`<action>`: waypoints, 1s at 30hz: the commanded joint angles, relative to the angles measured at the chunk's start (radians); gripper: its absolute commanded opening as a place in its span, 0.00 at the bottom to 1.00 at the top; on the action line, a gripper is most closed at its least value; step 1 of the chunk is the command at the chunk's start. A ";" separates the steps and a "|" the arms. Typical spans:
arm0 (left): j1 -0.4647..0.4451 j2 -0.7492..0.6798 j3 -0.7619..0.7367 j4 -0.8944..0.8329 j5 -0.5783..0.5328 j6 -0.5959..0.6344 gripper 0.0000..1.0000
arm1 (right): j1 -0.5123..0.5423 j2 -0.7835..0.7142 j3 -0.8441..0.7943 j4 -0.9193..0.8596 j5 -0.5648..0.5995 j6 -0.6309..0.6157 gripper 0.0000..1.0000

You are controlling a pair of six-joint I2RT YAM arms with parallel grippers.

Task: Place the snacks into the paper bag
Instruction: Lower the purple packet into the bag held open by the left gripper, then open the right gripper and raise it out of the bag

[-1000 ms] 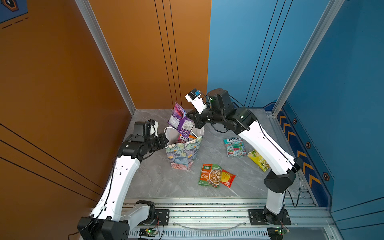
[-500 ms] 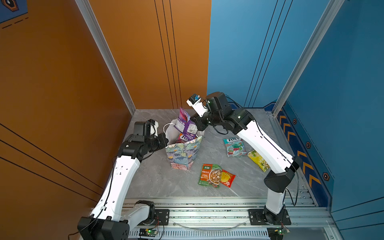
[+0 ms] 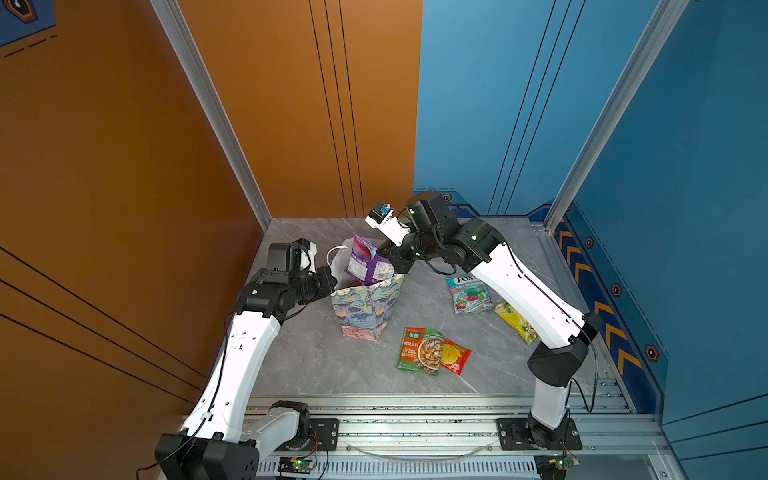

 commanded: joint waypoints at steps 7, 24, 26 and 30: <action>-0.003 -0.010 0.011 0.050 0.040 -0.007 0.00 | 0.028 0.079 0.073 -0.038 0.009 -0.044 0.00; -0.005 -0.005 0.013 0.055 0.043 -0.007 0.00 | -0.030 0.182 0.213 0.015 0.191 0.099 0.49; -0.003 -0.010 0.011 0.055 0.040 -0.004 0.00 | -0.058 0.173 0.209 0.050 0.171 0.153 0.50; -0.002 -0.013 0.008 0.055 0.040 -0.003 0.00 | -0.098 0.110 0.131 0.140 0.151 0.234 0.50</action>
